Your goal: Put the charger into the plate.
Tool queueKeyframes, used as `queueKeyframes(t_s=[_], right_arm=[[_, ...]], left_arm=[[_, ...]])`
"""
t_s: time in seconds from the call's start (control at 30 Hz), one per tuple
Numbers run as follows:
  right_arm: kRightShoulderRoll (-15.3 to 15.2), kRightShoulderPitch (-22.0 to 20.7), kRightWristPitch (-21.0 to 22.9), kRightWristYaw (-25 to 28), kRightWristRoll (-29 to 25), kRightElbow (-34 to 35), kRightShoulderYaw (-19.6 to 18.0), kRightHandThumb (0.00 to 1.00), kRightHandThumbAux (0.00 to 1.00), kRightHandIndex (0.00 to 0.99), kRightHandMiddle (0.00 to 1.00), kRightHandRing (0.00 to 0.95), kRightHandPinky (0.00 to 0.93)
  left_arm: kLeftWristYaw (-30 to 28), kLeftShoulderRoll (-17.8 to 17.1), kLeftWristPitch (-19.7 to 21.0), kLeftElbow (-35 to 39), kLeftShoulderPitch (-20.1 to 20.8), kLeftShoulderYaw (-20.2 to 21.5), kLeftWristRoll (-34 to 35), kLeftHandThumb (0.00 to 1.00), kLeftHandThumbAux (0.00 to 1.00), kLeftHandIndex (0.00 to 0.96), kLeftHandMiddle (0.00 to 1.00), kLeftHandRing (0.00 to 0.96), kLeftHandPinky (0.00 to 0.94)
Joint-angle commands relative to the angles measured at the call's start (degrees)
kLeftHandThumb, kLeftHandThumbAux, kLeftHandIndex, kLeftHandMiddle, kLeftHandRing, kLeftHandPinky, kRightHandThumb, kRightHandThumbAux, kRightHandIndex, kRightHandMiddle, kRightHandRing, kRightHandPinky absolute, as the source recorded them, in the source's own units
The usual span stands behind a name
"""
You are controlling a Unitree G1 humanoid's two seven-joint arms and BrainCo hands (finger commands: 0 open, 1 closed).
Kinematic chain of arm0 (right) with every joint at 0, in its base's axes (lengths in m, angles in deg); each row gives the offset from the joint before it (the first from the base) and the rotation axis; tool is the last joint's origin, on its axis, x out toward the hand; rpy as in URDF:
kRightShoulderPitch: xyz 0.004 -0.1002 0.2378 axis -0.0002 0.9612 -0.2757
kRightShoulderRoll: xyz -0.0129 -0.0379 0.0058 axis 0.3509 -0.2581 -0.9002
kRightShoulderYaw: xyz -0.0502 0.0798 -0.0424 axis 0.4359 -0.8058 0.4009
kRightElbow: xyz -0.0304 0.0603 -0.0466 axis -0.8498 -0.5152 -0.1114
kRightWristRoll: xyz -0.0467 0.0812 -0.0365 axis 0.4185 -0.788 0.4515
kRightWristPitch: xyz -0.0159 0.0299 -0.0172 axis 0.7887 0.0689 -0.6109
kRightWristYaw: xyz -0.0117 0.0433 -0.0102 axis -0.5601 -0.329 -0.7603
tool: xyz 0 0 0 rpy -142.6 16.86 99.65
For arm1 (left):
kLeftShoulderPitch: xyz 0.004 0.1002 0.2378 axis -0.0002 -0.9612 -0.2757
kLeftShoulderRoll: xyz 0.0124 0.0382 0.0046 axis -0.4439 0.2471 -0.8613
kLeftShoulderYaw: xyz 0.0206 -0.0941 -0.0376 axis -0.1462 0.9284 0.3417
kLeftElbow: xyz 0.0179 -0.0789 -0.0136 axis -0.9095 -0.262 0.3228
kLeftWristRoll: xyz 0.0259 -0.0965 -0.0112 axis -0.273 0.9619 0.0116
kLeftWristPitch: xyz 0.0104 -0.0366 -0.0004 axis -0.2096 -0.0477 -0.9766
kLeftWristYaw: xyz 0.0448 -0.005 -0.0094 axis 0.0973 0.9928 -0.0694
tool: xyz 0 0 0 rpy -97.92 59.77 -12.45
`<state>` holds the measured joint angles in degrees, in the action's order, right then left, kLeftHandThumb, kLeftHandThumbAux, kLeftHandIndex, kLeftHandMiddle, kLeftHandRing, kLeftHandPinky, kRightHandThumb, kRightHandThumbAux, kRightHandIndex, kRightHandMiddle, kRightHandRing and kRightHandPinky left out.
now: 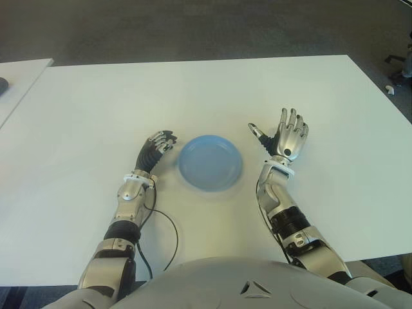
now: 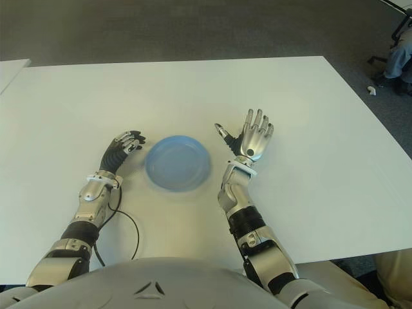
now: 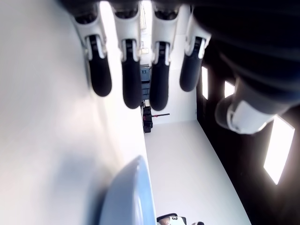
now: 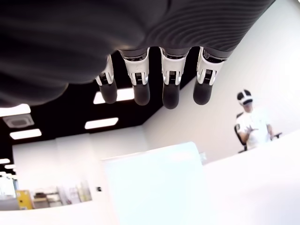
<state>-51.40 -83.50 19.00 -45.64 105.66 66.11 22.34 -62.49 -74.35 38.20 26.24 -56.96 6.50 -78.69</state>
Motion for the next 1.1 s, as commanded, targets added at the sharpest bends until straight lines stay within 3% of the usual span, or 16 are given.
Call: queueKeyframes(t_s=[0.03, 0.6, 1.1], right_arm=[[-1.9, 0.9, -0.5, 1.2, -2.2, -2.6, -1.5, 0.377, 0.082, 0.000, 0.000, 0.000, 0.000], [-2.8, -0.1, -1.2, 0.3, -5.1, -7.5, -2.9, 0.353, 0.082, 0.000, 0.000, 0.000, 0.000], [-2.5, -1.5, -1.4, -0.9, -7.0, -11.7, -4.3, 0.341, 0.083, 0.000, 0.000, 0.000, 0.000]], left_arm=[[0.0, 1.0, 10.0, -11.5, -8.7, -2.8, -3.5, 0.052, 0.564, 0.294, 0.352, 0.342, 0.332], [-2.1, 0.7, 10.4, -11.8, -8.4, -2.0, -1.7, 0.101, 0.520, 0.284, 0.327, 0.327, 0.317], [-3.2, -0.1, 11.4, -11.3, -8.5, -2.0, -1.5, 0.108, 0.535, 0.289, 0.352, 0.359, 0.363]])
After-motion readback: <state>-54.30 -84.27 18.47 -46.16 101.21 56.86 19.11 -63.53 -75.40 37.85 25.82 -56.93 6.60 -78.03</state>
